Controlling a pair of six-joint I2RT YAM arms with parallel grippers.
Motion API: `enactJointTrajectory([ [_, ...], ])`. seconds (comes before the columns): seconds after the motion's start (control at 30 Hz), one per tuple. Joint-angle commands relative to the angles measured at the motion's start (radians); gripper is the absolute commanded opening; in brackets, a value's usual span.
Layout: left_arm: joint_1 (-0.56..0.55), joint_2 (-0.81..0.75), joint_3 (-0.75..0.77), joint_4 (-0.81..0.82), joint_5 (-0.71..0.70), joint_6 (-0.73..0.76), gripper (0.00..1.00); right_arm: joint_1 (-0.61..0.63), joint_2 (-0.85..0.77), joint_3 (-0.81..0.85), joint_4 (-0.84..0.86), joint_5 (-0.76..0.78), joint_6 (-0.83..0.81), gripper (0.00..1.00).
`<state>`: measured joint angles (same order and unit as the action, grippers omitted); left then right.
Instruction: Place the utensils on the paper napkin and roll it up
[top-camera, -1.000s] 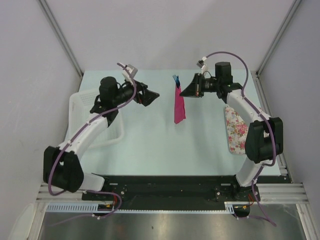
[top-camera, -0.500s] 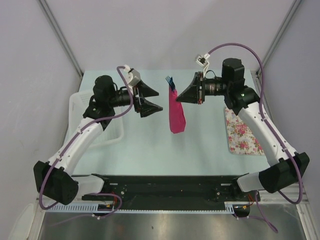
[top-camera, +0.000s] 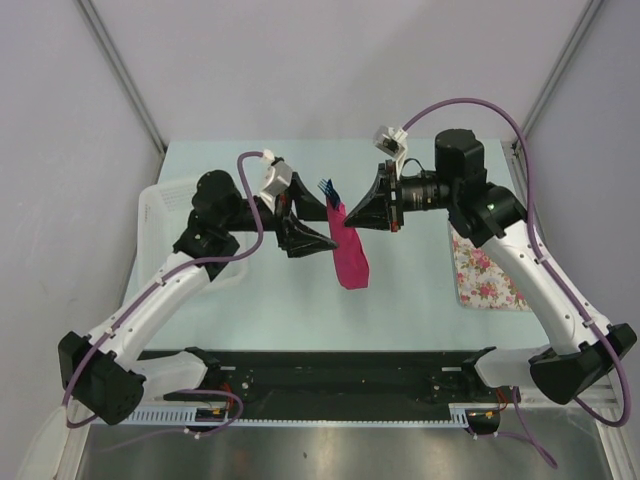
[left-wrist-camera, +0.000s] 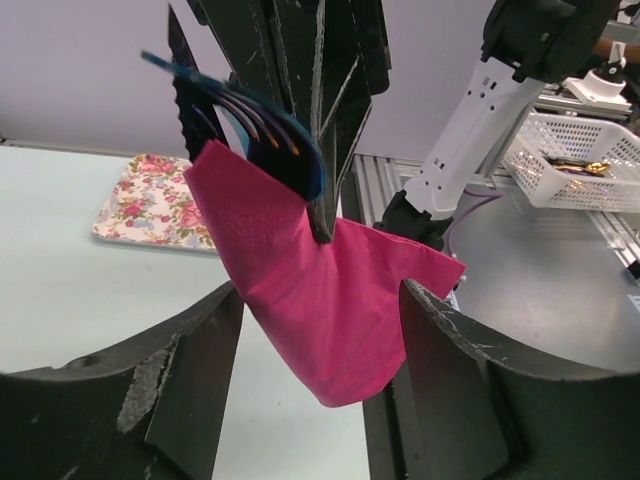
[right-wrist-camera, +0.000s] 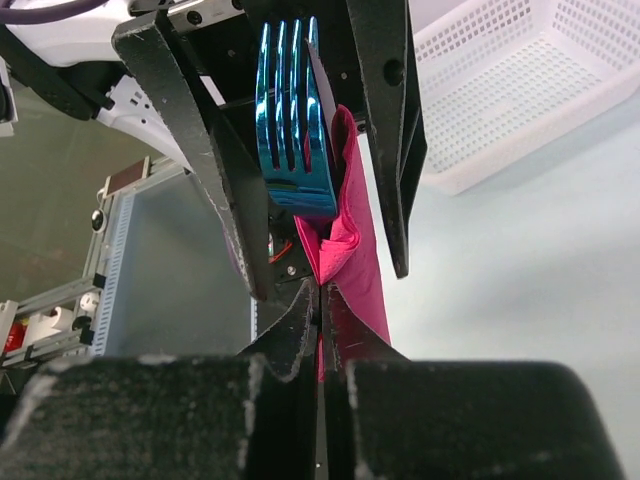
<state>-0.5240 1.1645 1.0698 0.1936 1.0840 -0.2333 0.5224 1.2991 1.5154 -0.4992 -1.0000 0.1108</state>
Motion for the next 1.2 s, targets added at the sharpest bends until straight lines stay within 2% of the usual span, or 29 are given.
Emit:
enactJointTrajectory([
  [0.0, -0.018, -0.008, -0.03, 0.151, -0.012, -0.124, 0.67, 0.033, -0.04, 0.061, 0.005, 0.031, -0.045, 0.0],
  [0.23, -0.036, 0.008, -0.051, 0.256, -0.026, -0.195, 0.62, 0.047, -0.035, 0.083, 0.007, 0.046, -0.046, 0.0],
  [0.33, -0.039, 0.011, -0.064, 0.293, -0.015, -0.212, 0.55, 0.05, -0.029, 0.088, 0.008, 0.047, -0.046, 0.0],
  [0.43, -0.041, 0.009, -0.073, 0.331, -0.012, -0.228, 0.4, 0.053, -0.026, 0.091, 0.016, 0.046, -0.045, 0.0],
  [0.47, -0.041, 0.009, -0.076, 0.336, -0.012, -0.231, 0.31, 0.056, -0.024, 0.091, 0.014, 0.046, -0.045, 0.0],
  [0.53, -0.041, 0.006, -0.077, 0.342, -0.004, -0.235, 0.25, 0.056, -0.023, 0.088, 0.019, 0.05, -0.042, 0.0],
  [0.67, -0.041, 0.0, -0.082, 0.32, 0.001, -0.242, 0.02, 0.053, -0.024, 0.085, 0.045, 0.066, -0.023, 0.0],
  [0.77, -0.03, -0.002, -0.08, 0.317, -0.013, -0.245, 0.0, 0.051, -0.026, 0.085, 0.056, 0.102, -0.014, 0.0],
  [0.87, 0.002, 0.02, -0.061, 0.358, -0.025, -0.32, 0.0, 0.028, -0.029, 0.085, 0.057, 0.127, 0.001, 0.37],
  [0.9, 0.031, 0.026, -0.054, 0.386, -0.029, -0.342, 0.0, 0.015, -0.037, 0.083, 0.056, 0.13, 0.009, 0.6],
  [0.93, 0.045, 0.032, -0.047, 0.397, -0.047, -0.362, 0.0, 0.004, -0.038, 0.08, 0.05, 0.132, 0.015, 0.7],
  [0.97, 0.071, 0.038, -0.035, 0.406, -0.058, -0.391, 0.0, -0.004, -0.044, 0.074, 0.045, 0.141, 0.026, 0.9],
  [1.03, 0.087, 0.046, -0.019, 0.426, -0.071, -0.412, 0.0, -0.022, -0.066, 0.063, 0.019, 0.143, 0.02, 0.98],
  [1.17, 0.104, 0.06, 0.027, 0.42, -0.098, -0.442, 0.0, -0.016, -0.104, 0.002, -0.041, 0.161, -0.037, 0.97],
])
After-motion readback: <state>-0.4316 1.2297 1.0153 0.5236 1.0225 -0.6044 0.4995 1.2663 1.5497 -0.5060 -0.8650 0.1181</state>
